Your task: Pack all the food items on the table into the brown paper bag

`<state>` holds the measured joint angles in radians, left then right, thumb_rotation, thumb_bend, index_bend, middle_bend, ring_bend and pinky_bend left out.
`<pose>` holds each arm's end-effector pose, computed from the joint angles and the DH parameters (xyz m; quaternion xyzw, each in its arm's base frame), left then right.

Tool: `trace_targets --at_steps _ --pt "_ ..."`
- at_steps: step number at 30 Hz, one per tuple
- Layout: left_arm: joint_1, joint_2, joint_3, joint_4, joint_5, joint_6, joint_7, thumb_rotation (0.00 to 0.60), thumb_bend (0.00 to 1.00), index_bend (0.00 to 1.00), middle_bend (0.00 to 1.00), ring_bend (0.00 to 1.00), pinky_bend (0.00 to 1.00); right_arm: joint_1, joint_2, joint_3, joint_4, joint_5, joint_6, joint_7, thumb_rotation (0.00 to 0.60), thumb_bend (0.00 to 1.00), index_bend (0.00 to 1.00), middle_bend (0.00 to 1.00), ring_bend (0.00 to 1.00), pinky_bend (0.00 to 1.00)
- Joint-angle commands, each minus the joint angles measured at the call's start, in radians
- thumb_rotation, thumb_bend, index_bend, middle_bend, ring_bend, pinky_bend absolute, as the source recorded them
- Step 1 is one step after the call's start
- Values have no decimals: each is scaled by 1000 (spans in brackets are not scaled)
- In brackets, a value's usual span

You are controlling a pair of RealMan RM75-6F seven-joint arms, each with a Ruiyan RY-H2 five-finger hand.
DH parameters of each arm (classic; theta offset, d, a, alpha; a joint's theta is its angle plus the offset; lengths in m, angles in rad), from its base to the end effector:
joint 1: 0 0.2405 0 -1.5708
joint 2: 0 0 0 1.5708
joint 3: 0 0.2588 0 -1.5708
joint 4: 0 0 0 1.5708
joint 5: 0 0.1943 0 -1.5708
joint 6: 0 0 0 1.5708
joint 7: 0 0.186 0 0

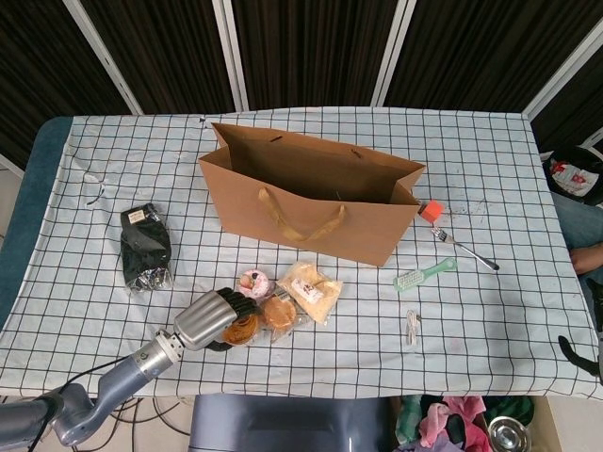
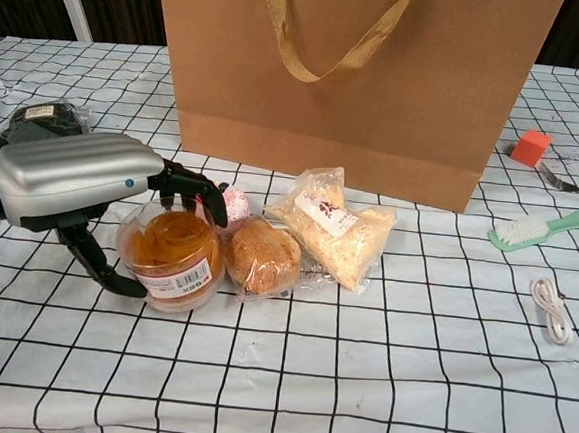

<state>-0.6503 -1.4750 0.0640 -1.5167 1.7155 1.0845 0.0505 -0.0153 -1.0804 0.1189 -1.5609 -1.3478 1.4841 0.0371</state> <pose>-0.1332 0.2826 -0.0261 -0.8312 -0.2777 -0.4138 0.2467 -0.3575 -0.1989 0.2176 0.5162 -0.4094 0.3422 0.6699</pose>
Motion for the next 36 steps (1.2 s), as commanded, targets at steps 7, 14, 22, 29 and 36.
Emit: trace_targets --at_steps 7,14,22,29,36 --pt "11 67 -3 -72 3 42 -59 600 334 382 448 314 370 0 0 0 -3 2 1 -3 600 219 9 100 180 194" --pt "14 137 -38 -139 23 114 -107 600 334 383 449 314 370 0 -1 1 -5 5 1 -7 600 219 9 100 180 194" --pt "-27 192 -144 -242 64 188 -93 600 334 384 449 314 370 1 -3 -1 -5 8 -5 -12 600 218 9 100 181 194" --pt "-99 216 -305 -339 -13 177 -7 600 333 385 449 314 370 1 -4 1 -3 13 -6 -12 600 218 9 100 180 194" --pt "-208 187 -490 -334 -201 117 79 600 333 388 451 314 370 2 -5 0 -2 13 -9 -10 600 218 9 100 180 194"
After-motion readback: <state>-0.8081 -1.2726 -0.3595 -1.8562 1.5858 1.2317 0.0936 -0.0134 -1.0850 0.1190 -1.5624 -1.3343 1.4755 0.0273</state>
